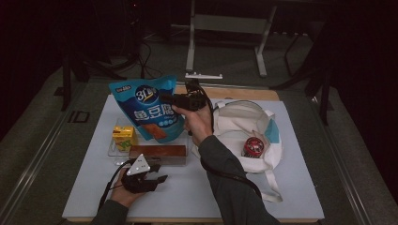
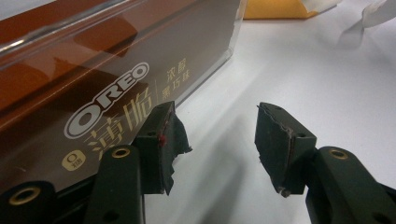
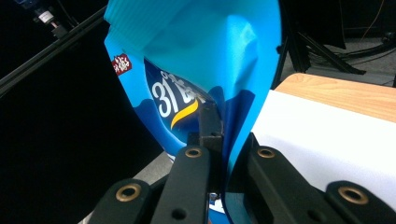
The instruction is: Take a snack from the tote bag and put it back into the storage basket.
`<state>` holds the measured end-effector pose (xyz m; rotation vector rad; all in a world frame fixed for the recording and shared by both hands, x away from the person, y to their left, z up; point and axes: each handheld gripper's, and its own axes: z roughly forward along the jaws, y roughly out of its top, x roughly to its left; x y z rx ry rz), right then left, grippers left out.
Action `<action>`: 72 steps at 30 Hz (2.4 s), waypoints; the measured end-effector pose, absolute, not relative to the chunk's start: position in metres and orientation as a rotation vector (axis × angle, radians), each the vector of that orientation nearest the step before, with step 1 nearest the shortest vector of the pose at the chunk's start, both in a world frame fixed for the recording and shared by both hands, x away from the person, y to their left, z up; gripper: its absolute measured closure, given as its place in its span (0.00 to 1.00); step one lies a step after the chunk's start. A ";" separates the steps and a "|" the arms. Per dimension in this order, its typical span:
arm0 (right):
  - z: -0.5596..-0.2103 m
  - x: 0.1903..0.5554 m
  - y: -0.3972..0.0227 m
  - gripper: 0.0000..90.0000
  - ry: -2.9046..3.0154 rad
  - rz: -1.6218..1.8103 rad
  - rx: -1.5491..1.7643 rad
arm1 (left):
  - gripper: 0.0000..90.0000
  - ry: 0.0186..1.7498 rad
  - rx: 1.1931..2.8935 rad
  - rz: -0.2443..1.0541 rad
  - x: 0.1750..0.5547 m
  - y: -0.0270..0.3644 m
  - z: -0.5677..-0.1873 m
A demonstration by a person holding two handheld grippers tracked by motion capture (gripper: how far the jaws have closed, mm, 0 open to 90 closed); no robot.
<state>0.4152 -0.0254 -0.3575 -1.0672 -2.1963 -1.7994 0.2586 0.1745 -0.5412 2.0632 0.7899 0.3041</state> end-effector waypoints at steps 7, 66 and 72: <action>-0.376 0.420 -0.015 0.99 -2.214 -1.776 -1.098 | 0.54 0.785 2.057 0.308 0.258 0.175 -0.541; -0.439 0.409 -0.038 0.75 -2.938 -1.239 -0.976 | 0.53 0.786 2.065 0.315 0.257 0.173 -0.541; -0.447 0.414 -0.037 0.76 -2.962 -1.184 -1.029 | 0.53 0.788 2.067 0.310 0.258 0.173 -0.541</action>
